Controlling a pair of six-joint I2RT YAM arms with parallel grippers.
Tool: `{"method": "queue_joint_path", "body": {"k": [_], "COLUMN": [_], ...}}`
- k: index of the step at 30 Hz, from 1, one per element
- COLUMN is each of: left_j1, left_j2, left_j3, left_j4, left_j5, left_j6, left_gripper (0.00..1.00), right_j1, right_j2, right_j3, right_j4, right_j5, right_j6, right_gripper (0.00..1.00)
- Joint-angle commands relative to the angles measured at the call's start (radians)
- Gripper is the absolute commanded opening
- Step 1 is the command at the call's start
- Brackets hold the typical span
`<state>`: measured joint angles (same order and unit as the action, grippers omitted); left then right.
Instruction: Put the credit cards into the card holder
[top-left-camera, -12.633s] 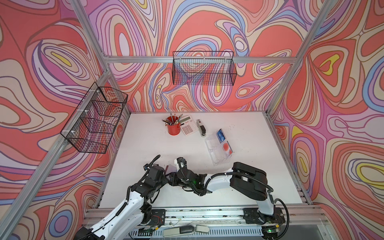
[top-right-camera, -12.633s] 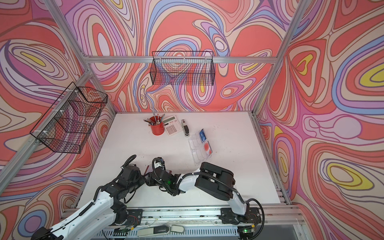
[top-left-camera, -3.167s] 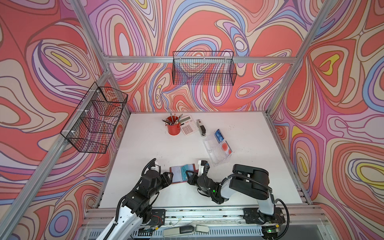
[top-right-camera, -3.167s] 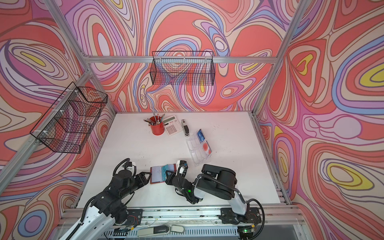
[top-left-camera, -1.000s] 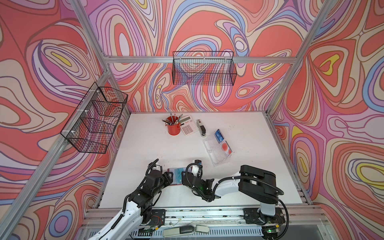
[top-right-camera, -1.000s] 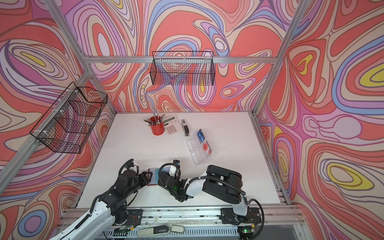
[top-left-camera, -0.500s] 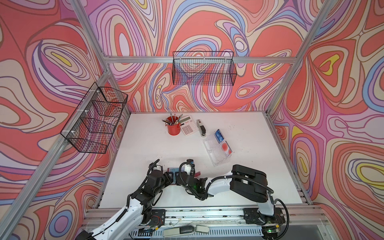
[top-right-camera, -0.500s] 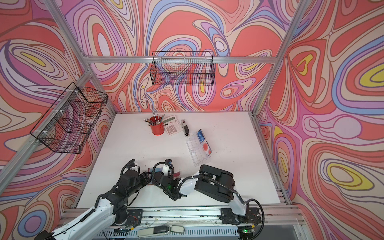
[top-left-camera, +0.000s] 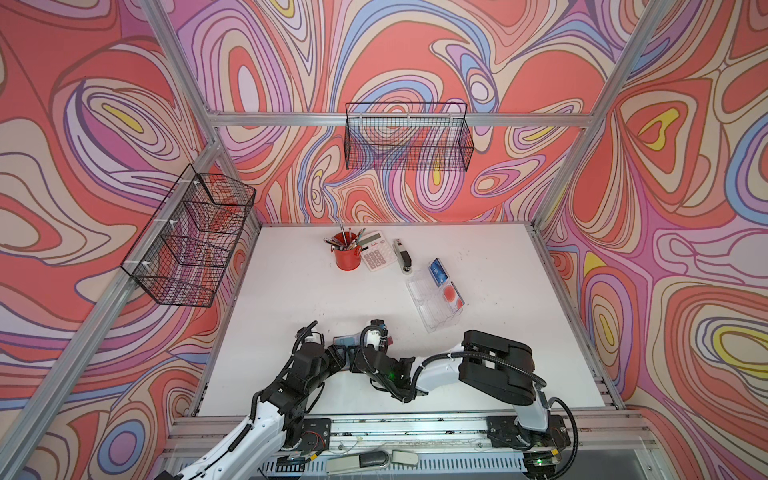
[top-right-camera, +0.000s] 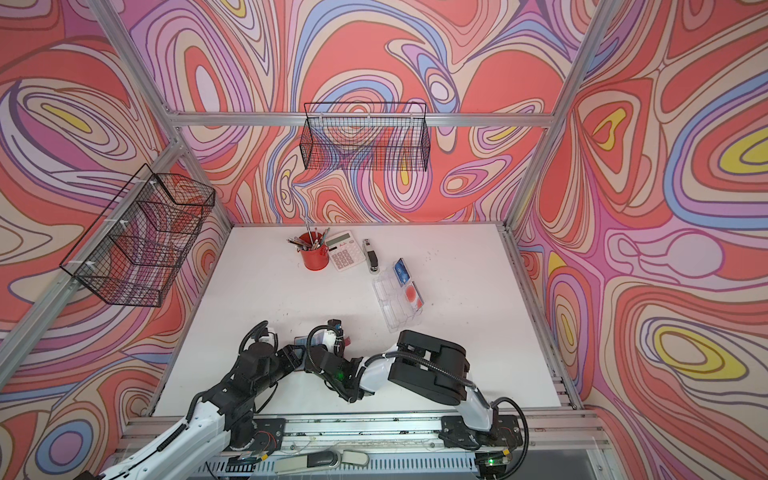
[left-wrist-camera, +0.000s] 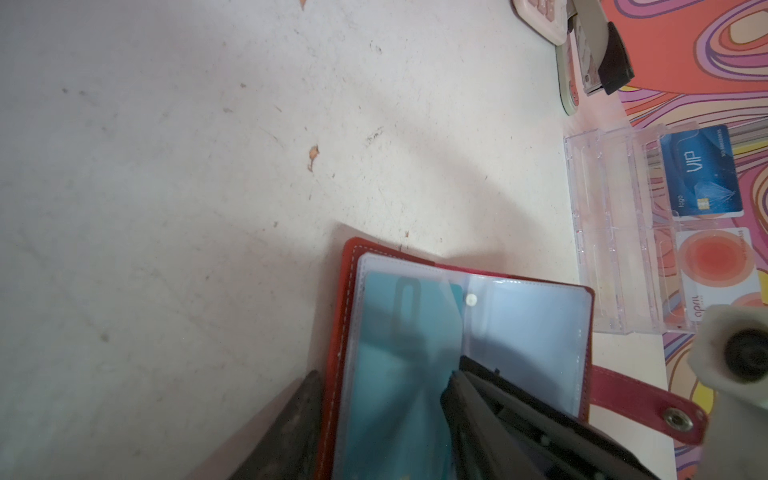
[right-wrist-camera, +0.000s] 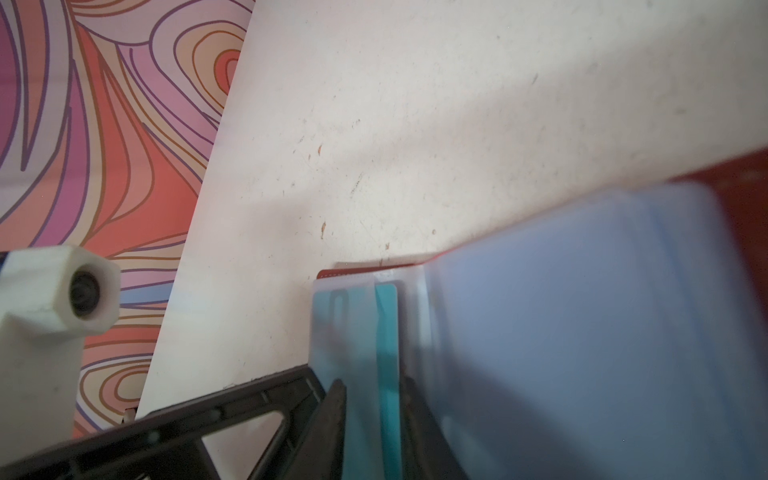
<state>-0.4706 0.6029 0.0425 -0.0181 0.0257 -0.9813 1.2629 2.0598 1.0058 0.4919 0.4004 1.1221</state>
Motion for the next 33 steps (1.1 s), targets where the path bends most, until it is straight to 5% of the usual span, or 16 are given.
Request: {"method": "queue_joint_path", "body": {"k": [1, 11, 23, 33], "left_j1": [-0.003, -0.003, -0.002, -0.002], "left_j2": [-0.013, -0.099, -0.04, -0.011], "left_j3": [-0.006, 0.018, 0.015, 0.025], "left_j4": [0.002, -0.123, -0.061, 0.117], "left_j5": [0.055, 0.008, 0.047, 0.254], "left_j6": [-0.024, -0.016, -0.02, -0.024], "left_gripper": [0.51, 0.53, 0.54, 0.54], "right_j1": [0.032, 0.007, -0.017, -0.014], "right_j2": [0.026, -0.214, -0.145, -0.042], "right_j3": [0.009, -0.114, -0.201, -0.228], "right_j4": [0.057, -0.198, -0.175, -0.071], "right_j5": [-0.07, 0.143, 0.094, 0.044], "right_j6": [0.005, -0.044, 0.007, 0.065], "right_gripper": [0.23, 0.3, 0.21, 0.13]}}
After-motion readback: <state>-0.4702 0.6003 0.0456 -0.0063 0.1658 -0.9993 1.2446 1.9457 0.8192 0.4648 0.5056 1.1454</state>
